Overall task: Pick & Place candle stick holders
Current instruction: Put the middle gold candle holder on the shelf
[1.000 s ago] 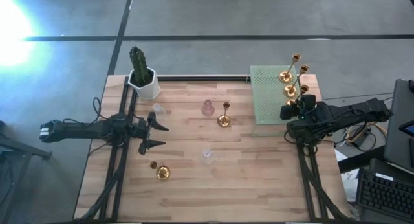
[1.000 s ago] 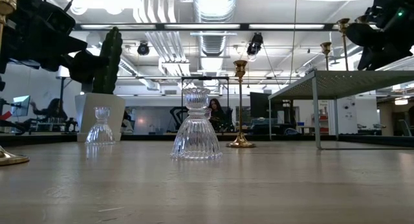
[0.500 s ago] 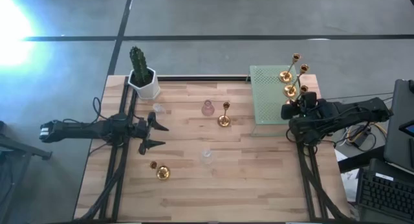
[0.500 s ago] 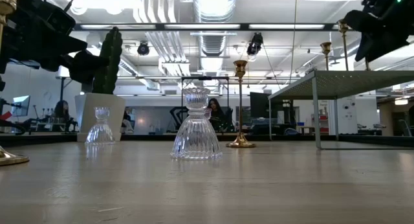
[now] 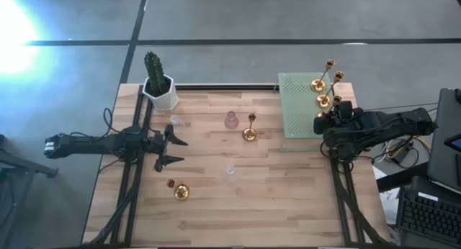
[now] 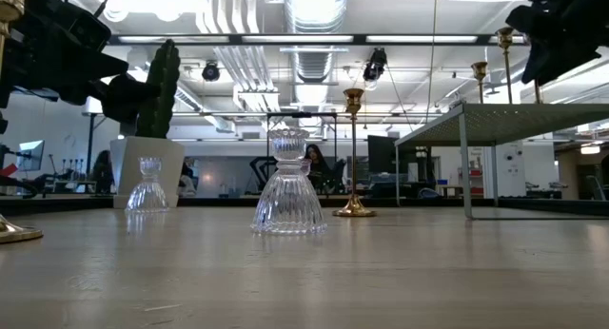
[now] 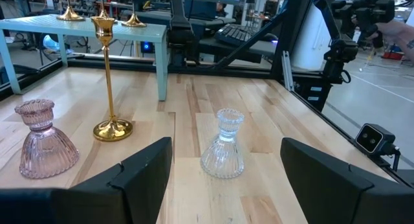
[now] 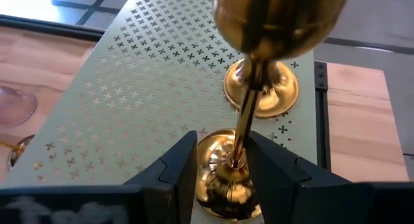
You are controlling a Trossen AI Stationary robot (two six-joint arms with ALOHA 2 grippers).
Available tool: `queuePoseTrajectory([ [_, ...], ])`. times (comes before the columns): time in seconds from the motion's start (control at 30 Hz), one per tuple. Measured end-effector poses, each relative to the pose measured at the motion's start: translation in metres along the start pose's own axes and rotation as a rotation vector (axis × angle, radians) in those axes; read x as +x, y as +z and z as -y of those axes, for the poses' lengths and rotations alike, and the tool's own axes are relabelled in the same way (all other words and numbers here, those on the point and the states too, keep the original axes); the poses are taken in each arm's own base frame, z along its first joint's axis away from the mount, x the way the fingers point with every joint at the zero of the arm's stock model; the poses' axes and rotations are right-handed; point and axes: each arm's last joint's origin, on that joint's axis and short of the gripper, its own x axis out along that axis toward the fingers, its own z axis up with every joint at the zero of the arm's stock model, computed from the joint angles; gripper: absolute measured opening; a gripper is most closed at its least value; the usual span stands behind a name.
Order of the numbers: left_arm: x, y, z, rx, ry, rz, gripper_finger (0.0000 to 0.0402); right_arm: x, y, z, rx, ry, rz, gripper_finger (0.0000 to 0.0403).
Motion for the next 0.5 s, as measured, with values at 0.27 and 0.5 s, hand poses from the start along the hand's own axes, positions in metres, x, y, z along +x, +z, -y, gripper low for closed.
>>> queuePoseTrajectory([
  [0.27,0.000,0.000,0.000,0.000,0.000,0.000,0.0294,-0.006,0.006,0.001,-0.016,0.033,-0.040,0.0122],
  [0.5,0.000,0.000,0.000,0.000,0.000,0.000,0.0294,-0.012,0.013,0.001,-0.027,0.059,-0.046,0.0122],
])
